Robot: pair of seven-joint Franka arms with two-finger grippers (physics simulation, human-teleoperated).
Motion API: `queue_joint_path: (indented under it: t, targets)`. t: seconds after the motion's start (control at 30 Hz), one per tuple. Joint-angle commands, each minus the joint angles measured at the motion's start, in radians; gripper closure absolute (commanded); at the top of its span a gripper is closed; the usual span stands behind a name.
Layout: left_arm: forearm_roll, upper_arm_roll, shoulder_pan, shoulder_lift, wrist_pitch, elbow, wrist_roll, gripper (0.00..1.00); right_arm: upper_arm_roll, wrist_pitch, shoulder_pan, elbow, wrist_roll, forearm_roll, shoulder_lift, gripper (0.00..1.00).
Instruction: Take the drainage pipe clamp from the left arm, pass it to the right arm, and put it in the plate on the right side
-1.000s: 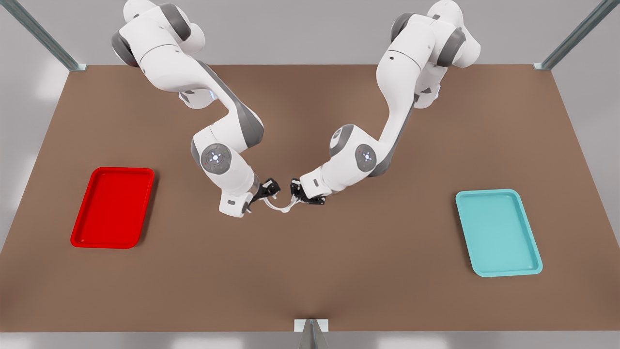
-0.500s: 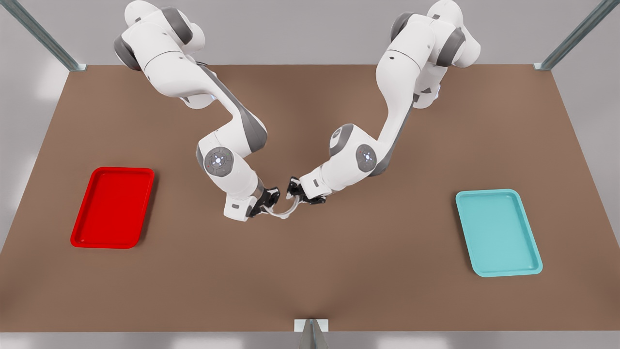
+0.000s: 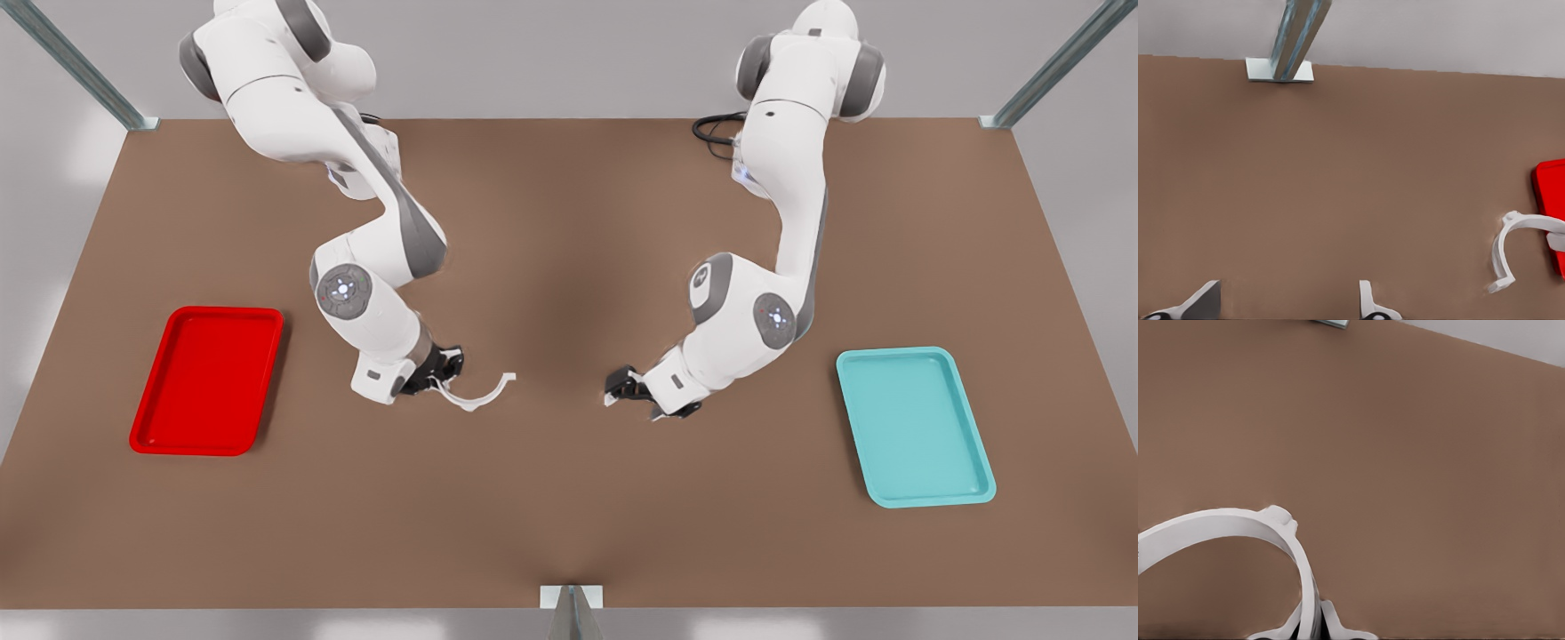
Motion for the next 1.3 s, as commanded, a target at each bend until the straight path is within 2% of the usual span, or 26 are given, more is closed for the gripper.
queue_joint_path:
  t: [0.0, 0.07, 0.1, 0.17, 0.2, 0.23, 0.3, 0.37, 0.57, 1.07, 1.27]
  targets:
    - [0.259, 0.068, 0.033, -0.028, -0.229, 0.002, -0.001, 0.0, 0.001, 0.003, -0.063, -0.08, 0.011, -0.007, -0.061, 0.79]
    - [0.302, 0.186, 0.117, -0.075, -0.381, 0.002, 0.238, 0.0, 0.001, 0.006, -0.144, -0.17, 0.007, -0.007, -0.123, 0.79]
    - [0.307, 0.188, 0.177, -0.097, -0.401, 0.002, 0.289, 0.0, 0.001, -0.001, -0.18, -0.181, 0.002, -0.007, -0.131, 0.79]
    - [0.331, 0.246, 0.177, -0.15, -0.442, 0.002, 0.289, 0.0, 0.001, -0.003, -0.256, -0.239, -0.05, -0.007, -0.154, 0.79]
    - [0.44, 0.103, 0.279, -0.227, -0.435, -0.011, 0.285, 0.0, 0.001, -0.003, -0.278, -0.252, -0.073, -0.007, -0.154, 0.79]
    - [0.615, -0.267, 0.553, -0.325, -0.416, -0.06, 0.193, 0.0, 0.001, -0.002, -0.316, -0.264, -0.108, -0.007, -0.152, 0.79]
    - [0.635, -0.286, 0.54, -0.389, -0.395, -0.128, 0.122, 0.0, 0.001, 0.005, -0.381, -0.282, -0.162, -0.007, -0.143, 0.79]
    - [0.635, -0.286, 0.532, -0.323, -0.404, -0.071, 0.108, 0.0, 0.001, 0.008, -0.467, -0.305, -0.257, -0.007, -0.129, 0.79]
    - [0.629, -0.288, 0.532, -0.299, -0.398, -0.068, 0.114, 0.0, 0.001, 0.005, -0.697, -0.327, -0.565, -0.007, -0.092, 0.79]
    - [0.609, -0.288, 0.533, -0.293, -0.398, -0.068, 0.121, 0.0, -0.005, 0.009, -0.887, -0.324, -0.699, -0.062, 0.03, 0.79]
    - [0.608, -0.288, 0.533, -0.292, -0.399, -0.068, 0.121, 0.0, -0.014, 0.072, -0.938, -0.311, -0.771, -0.066, 0.096, 0.79]
